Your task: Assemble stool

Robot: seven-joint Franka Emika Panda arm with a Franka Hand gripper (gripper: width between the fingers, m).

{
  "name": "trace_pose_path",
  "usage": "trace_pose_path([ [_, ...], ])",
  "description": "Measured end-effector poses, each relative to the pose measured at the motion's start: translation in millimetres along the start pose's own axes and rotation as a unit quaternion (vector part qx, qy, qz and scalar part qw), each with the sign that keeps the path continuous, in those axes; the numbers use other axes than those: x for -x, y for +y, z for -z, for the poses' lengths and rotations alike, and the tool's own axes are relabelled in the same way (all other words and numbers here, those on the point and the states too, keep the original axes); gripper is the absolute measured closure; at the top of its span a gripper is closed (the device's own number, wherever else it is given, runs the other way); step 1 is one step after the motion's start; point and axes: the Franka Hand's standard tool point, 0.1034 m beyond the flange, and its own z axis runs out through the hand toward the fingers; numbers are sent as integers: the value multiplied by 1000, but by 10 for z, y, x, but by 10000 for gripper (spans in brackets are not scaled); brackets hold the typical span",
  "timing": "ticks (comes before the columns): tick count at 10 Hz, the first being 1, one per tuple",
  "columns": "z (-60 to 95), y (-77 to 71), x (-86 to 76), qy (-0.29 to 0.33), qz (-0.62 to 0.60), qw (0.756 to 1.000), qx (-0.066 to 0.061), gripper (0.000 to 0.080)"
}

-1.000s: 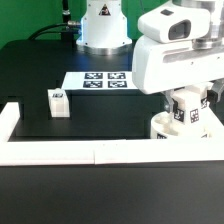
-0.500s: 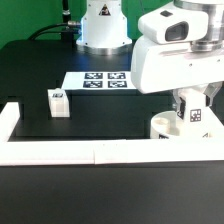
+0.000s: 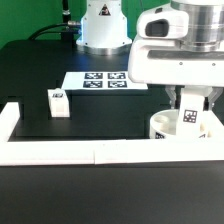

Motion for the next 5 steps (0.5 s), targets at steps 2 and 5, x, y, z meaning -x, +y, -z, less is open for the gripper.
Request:
trace_pose_path([
  [2,-17,9,8,-14,-171,985,-24,463],
  [5,-20,-29,-13,-33,-374,925,-54,463],
])
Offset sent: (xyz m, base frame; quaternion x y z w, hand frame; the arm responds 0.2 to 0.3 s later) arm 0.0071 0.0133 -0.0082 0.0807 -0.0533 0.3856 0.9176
